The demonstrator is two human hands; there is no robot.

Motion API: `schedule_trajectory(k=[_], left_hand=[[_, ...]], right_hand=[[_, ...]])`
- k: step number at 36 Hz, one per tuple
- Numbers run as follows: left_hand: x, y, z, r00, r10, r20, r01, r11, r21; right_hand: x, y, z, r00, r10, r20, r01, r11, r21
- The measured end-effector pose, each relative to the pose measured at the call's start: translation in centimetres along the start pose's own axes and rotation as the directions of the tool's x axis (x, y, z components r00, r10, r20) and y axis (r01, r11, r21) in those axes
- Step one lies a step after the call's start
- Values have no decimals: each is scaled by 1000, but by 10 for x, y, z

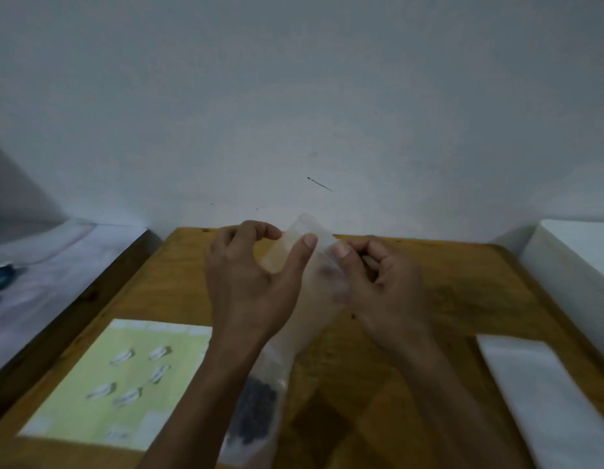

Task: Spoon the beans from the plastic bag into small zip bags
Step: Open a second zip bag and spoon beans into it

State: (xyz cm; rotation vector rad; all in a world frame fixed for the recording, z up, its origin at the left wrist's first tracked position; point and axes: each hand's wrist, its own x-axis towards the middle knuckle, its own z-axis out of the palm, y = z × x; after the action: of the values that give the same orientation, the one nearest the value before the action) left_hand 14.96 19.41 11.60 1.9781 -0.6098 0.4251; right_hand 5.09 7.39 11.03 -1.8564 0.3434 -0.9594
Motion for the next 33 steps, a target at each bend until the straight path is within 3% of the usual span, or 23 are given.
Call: schedule_trajectory(k=[2,4,7,9,12,14,21,26,28,30,33], left_hand=[[0,-1,0,995,27,-99,-23,999,36],[-2,3,-1,994,24,-103,-32,996,-80],[-10,11,-1,1000,4,-21,-10,956,-292],[-12,16,1,991,-73,110,116,878,-465],[-13,12,5,934,-177,311,334,745,-578],[-13,8,6,912,-193,363,385,709,-590],[-13,0,9,898,-104,427,334,792,-511],[-11,1,10,902,-35,431,254,849,-463],[-11,2,11,903,-11,429,211,882,-422],[-11,4,12,909,4,417,180,899,-400],[-10,7,13,913,22,408,142,919,-367]], right_hand=[[-2,-3,6,997,-72,-30,70,997,-43],[-4,-3,10,986,-150,-71,141,984,-109],[-9,-3,14,972,-222,-72,207,962,-176],[-12,-4,16,977,-211,-20,208,972,-108],[-15,-4,17,992,-87,93,85,996,27],[-14,-1,15,989,-4,145,-8,997,79],[-10,6,8,933,260,250,-331,893,305],[-6,8,1,900,326,290,-422,819,389],[-6,8,0,925,292,243,-359,880,310],[-7,6,-1,970,163,178,-178,981,74],[-7,1,2,990,-24,136,56,970,-238]])
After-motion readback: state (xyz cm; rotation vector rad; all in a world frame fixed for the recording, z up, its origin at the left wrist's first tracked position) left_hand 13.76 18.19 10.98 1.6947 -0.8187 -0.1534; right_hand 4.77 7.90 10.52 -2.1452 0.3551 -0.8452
